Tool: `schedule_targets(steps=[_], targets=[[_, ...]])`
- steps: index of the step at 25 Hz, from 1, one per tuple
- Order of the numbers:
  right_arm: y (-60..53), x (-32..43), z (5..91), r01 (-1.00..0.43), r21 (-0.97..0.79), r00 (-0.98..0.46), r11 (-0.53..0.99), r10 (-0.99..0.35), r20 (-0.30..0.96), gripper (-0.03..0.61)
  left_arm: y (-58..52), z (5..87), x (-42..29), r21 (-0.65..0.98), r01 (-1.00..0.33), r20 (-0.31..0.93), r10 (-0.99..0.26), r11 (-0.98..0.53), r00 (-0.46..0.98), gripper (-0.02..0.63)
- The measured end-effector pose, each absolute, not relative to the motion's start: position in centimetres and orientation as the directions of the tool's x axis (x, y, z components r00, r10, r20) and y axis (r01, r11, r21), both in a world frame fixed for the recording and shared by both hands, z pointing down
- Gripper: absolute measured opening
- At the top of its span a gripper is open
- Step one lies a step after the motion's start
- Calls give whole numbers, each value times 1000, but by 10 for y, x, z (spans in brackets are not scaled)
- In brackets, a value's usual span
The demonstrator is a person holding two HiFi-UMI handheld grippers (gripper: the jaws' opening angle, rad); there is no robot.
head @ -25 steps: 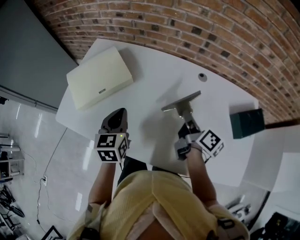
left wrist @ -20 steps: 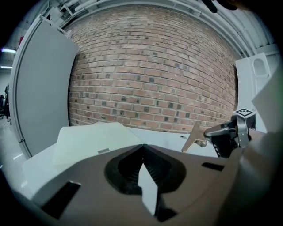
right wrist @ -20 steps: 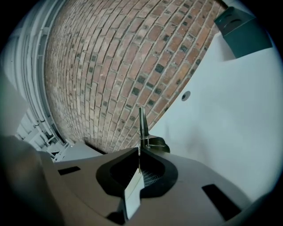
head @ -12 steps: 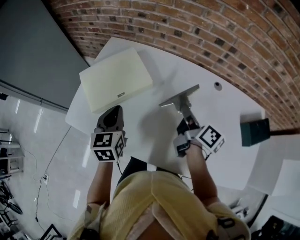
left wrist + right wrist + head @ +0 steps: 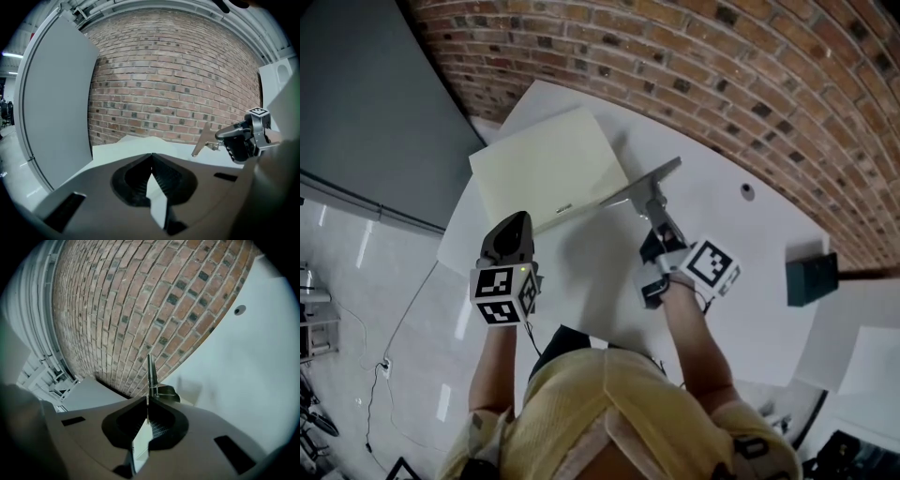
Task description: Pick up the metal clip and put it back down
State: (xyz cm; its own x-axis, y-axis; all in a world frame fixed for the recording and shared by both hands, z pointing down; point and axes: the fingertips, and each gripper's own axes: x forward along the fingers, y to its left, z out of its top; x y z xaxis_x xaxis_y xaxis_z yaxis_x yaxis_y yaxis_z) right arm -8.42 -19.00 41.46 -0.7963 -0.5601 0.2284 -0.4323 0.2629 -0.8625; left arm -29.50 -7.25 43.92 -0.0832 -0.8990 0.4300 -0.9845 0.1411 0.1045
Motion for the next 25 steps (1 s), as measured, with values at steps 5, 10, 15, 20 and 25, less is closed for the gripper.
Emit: schedule_targets(steps=[5,10,15,20,25], targets=[[-203,-122,417,-428,-862,-807,273,-545,228,6,-86,442,-323,108,-985,425,-902,138,-80,3],[-215,-152,424,-438,-859,-807,266,-537,245,6,-95,444,-344,90,-987,422,-903,134,-84,3],[-224,-184,429,-434,-860,-814,269,-525,247,6,-101,450,-364,102,-984,424,-902,145,-89,3],[-232,-209,435,-435,-860,-821,266,-510,257,6,-108,451,-382,97,-983,415,-904,156,-102,3],[-236,-235,441,-424,-870,-826,251,-501,258,6,-110,454,-401,100,-980,415,-902,173,-117,3]])
